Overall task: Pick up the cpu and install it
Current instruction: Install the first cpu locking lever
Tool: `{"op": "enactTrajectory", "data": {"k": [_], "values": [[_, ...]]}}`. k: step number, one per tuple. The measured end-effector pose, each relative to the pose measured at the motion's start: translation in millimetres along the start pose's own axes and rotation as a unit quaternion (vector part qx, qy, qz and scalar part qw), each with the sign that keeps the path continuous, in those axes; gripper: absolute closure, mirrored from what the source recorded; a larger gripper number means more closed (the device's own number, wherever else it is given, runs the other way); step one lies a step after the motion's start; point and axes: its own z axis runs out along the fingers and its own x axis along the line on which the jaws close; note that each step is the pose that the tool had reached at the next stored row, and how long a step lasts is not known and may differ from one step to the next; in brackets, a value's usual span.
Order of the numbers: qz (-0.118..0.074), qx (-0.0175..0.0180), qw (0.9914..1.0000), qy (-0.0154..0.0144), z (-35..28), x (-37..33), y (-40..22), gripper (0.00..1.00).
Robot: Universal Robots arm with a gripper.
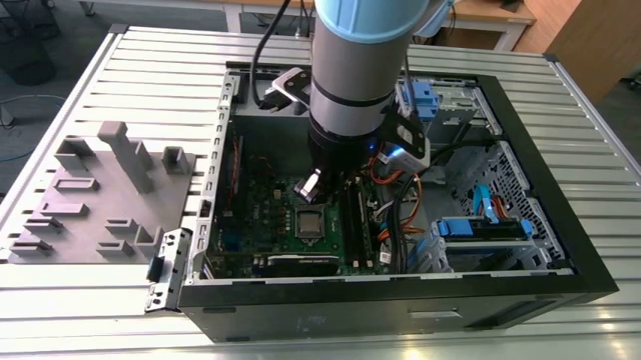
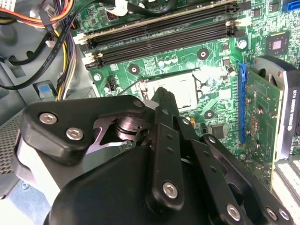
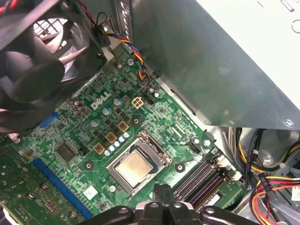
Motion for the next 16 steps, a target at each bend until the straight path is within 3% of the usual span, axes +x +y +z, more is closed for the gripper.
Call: {"op": "enactTrajectory", "data": {"k": [16], "values": [[0.000,-0.0001,1.00000,0.0001,0.1,-3.2,-3.4,0.89]]}}
